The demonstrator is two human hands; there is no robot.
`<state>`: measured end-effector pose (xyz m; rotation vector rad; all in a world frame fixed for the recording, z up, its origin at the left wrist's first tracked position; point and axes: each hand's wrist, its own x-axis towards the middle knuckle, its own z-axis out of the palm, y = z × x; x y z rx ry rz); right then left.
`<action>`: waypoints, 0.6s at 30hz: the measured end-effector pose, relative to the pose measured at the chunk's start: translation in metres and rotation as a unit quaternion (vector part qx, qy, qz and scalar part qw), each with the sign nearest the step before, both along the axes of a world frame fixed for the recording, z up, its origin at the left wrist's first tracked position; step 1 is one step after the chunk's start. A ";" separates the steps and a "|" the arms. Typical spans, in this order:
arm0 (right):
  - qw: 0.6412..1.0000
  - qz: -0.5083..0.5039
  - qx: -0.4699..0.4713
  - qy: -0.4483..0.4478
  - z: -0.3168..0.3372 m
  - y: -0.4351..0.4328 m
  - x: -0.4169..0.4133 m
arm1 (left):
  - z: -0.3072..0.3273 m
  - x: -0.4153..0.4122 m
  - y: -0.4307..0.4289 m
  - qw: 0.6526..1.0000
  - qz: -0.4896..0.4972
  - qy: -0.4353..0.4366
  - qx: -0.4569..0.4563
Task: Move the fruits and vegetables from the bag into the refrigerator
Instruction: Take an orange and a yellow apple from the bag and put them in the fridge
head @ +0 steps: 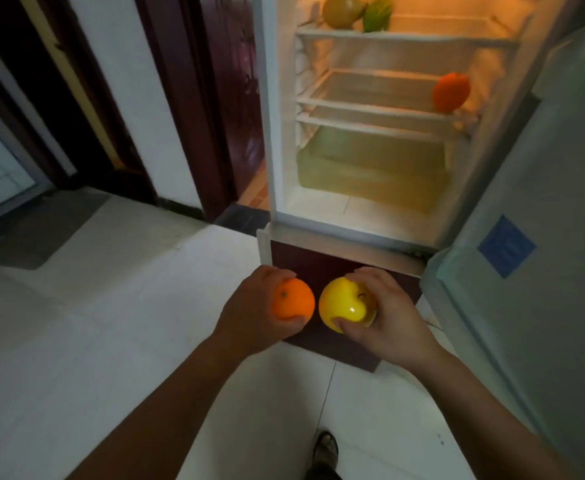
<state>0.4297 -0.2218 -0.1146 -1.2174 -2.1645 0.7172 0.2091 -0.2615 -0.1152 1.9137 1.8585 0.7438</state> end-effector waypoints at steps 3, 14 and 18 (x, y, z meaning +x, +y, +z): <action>0.999 -0.033 0.017 0.010 0.007 0.056 0.000 | 0.013 0.000 0.061 1.000 -0.010 0.006 0.021; 0.989 -0.091 0.105 0.058 0.056 0.217 0.005 | 0.069 -0.007 0.249 0.992 -0.080 -0.010 0.095; 0.978 -0.129 0.153 0.057 0.081 0.268 0.011 | 0.095 -0.017 0.316 0.978 -0.137 -0.014 0.154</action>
